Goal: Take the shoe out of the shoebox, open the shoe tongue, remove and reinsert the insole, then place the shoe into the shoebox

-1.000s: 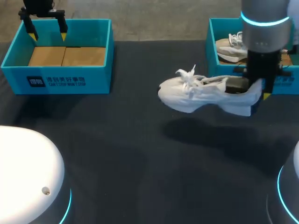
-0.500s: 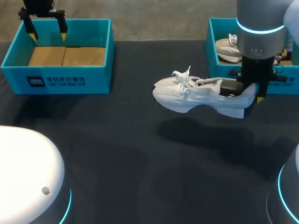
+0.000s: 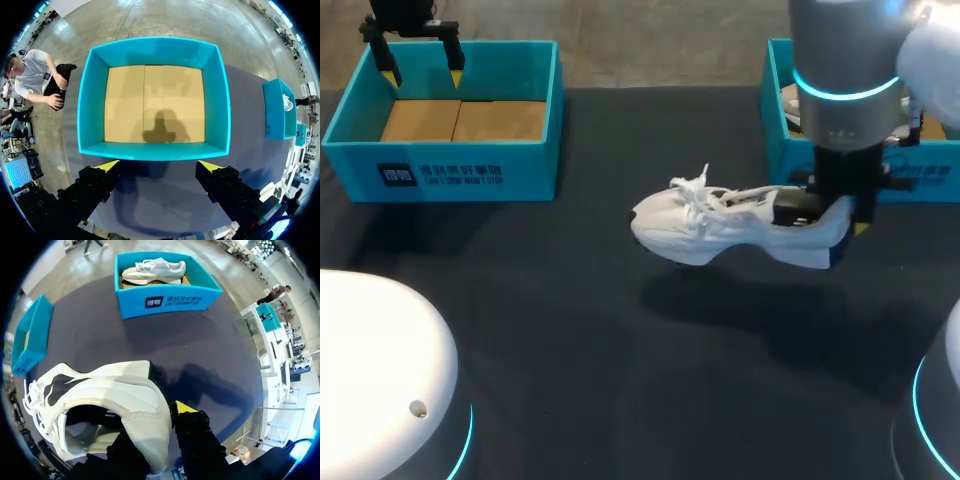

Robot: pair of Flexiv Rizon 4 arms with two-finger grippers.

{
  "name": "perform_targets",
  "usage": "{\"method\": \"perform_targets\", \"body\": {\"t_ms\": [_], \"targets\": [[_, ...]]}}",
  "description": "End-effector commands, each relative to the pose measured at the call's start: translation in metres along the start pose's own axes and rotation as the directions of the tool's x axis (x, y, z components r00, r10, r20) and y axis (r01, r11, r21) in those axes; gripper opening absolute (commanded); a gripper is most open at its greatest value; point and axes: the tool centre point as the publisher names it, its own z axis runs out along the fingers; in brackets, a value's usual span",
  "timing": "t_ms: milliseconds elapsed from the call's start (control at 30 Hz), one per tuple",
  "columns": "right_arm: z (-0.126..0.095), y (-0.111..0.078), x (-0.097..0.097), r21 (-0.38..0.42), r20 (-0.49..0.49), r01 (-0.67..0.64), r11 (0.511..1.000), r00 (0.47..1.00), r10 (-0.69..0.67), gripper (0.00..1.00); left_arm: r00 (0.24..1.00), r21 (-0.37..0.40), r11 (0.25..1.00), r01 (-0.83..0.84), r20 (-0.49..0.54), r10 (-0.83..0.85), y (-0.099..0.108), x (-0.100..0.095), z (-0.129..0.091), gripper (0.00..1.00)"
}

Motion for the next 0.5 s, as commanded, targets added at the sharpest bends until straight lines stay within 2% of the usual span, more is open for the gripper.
{"method": "perform_targets", "body": {"t_ms": [33,200,367,500], "targets": [[-0.002,-0.008,0.014,-0.018,0.03,0.002,1.0,1.0,-0.002,0.0,1.0,0.0,1.0,0.0,0.001,0.0,0.0,0.0,0.0,1.0],[0.001,-0.018,0.026,-0.038,0.016,0.028,0.999,1.0,-0.027,0.0,1.0,0.0,1.0,0.0,0.001,0.0,0.0,0.0,0.0,1.0],[0.017,-0.026,0.046,-0.024,0.005,0.066,0.998,0.998,-0.066,0.0,1.0,0.0,1.0,0.0,0.001,0.0,0.0,0.0,0.0,1.0],[0.028,-0.027,0.056,-0.012,0.0,0.081,0.997,0.997,-0.081,0.0,1.0,0.0,1.0,0.0,0.001,0.0,0.0,0.0,0.0,1.0]]}}
